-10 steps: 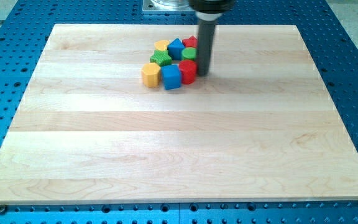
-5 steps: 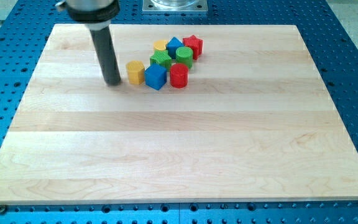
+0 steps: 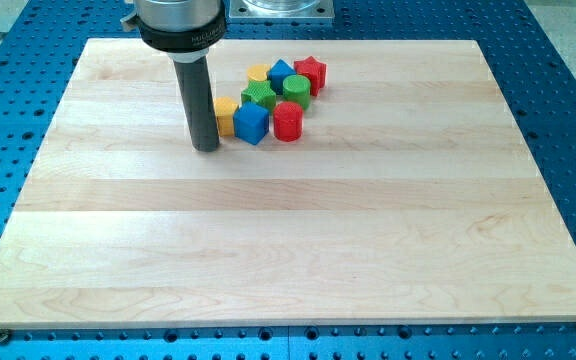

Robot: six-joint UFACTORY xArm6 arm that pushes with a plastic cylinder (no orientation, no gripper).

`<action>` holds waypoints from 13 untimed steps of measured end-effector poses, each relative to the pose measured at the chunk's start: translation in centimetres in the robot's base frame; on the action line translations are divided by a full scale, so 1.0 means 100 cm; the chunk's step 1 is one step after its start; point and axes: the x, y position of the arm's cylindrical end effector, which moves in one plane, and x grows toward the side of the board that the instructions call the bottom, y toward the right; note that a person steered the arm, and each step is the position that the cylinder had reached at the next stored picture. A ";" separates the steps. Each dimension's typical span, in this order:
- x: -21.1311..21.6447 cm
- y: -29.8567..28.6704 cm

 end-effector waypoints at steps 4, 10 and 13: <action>-0.024 0.016; -0.015 0.225; -0.100 0.167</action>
